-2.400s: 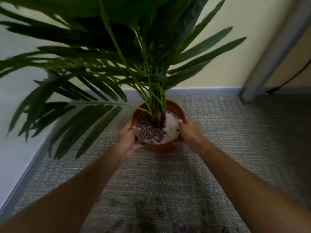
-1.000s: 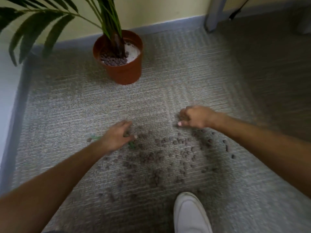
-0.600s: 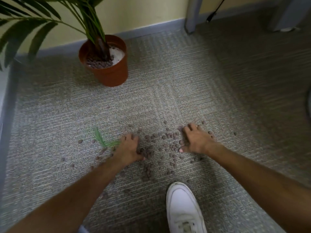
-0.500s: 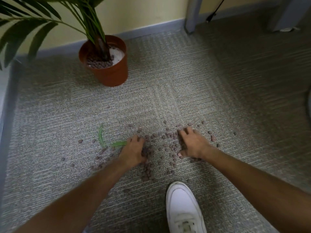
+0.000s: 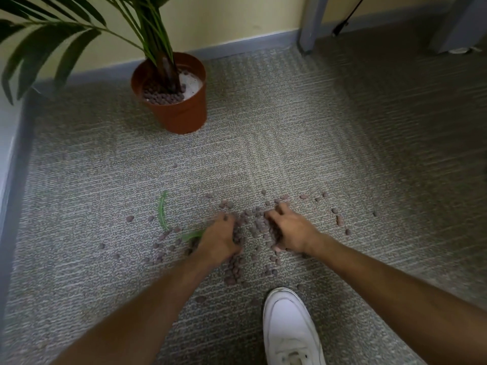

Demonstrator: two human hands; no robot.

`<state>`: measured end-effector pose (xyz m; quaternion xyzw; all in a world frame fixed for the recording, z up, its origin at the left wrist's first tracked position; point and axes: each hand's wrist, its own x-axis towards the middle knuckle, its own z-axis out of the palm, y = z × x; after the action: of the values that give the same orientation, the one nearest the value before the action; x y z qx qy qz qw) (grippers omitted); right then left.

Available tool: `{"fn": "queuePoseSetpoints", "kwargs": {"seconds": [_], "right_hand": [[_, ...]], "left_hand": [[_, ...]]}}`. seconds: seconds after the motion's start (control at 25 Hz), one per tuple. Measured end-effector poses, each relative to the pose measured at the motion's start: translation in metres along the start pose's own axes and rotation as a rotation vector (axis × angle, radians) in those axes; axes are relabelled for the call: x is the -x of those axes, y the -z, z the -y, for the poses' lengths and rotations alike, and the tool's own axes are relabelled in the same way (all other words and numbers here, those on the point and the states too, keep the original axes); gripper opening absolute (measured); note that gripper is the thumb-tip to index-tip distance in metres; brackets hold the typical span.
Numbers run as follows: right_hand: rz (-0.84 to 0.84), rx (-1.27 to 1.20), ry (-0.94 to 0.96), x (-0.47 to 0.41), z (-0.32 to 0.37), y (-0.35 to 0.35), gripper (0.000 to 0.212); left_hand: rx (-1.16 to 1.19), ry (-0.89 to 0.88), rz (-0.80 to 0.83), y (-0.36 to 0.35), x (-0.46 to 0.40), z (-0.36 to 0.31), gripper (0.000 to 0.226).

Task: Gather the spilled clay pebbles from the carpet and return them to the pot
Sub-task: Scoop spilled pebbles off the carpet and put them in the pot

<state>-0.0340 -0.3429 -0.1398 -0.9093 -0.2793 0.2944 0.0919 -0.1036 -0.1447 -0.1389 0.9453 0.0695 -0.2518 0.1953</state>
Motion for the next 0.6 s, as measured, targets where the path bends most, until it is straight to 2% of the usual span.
{"fn": "queuePoseSetpoints", "kwargs": {"seconds": [0.12, 0.28, 0.44, 0.6], "right_hand": [[-0.052, -0.085, 0.075, -0.009, 0.022, -0.008, 0.067], [-0.129, -0.196, 0.064, -0.012, 0.035, -0.014, 0.043], [-0.175, -0.383, -0.049, -0.014, 0.031, -0.01, 0.022], [-0.12, -0.552, -0.132, -0.017, 0.031, -0.007, 0.027]], "left_hand": [[0.114, -0.089, -0.104, -0.013, -0.002, -0.024, 0.051], [0.299, -0.057, -0.211, -0.019, -0.005, -0.029, 0.025], [0.466, 0.017, -0.179, -0.015, -0.01, -0.022, 0.019], [0.589, 0.101, -0.149, -0.015, -0.019, -0.017, 0.021]]}}
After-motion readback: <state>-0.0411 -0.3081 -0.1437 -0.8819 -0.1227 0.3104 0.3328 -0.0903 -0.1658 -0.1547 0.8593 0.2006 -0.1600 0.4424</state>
